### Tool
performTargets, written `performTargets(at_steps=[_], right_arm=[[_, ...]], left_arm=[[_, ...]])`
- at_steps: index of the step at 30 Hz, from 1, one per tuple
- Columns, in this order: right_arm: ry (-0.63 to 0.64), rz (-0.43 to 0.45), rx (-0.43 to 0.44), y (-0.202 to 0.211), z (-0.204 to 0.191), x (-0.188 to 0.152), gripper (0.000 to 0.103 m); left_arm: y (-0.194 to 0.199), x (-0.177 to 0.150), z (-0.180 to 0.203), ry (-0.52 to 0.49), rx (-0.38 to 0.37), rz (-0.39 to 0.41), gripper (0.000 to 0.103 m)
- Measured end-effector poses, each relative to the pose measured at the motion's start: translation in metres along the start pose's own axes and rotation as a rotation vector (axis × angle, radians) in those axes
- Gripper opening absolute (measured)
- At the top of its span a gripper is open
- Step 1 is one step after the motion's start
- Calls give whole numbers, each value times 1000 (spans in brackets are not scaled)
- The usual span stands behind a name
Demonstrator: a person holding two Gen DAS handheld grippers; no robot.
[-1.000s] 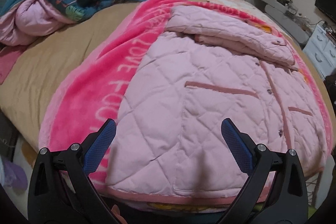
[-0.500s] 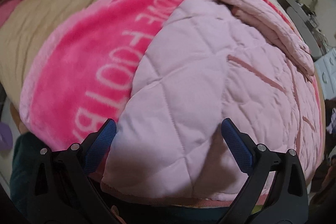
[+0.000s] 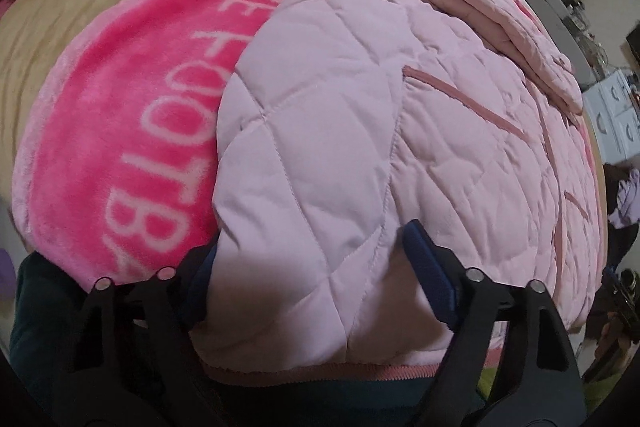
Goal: Fold large clothes
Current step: 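Move both tools to the jacket hem and grasp it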
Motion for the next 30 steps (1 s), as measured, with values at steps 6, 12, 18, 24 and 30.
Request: performTargets(at_steps=[6, 12, 18, 24, 30], right_arm=[[-57, -75, 108, -22, -4, -32, 99], [-123, -38, 178, -36, -12, -44, 99], [-97, 42, 218, -22, -24, -35, 51], [-27, 210, 297, 16, -30, 3, 22], [-38, 335, 350, 44, -20, 30, 20]], left_arm=[[4, -1, -5, 9, -17, 1, 64], [4, -1, -7, 11, -8, -1, 63], [0, -3, -9, -1, 29, -21, 64], [-2, -4, -5, -28, 57, -22, 55], [11, -2, 5, -67, 16, 26, 22]])
Point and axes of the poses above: each gripper's, at about its wrist camera, not at the fingertips, and y roughly against the way its jaws point, z to its right, x to its top, the point moved 6 cm from there along -y, roughly the way its jaws point, and after that the axes turned 10 degrees about y, right-handed, at the moved point
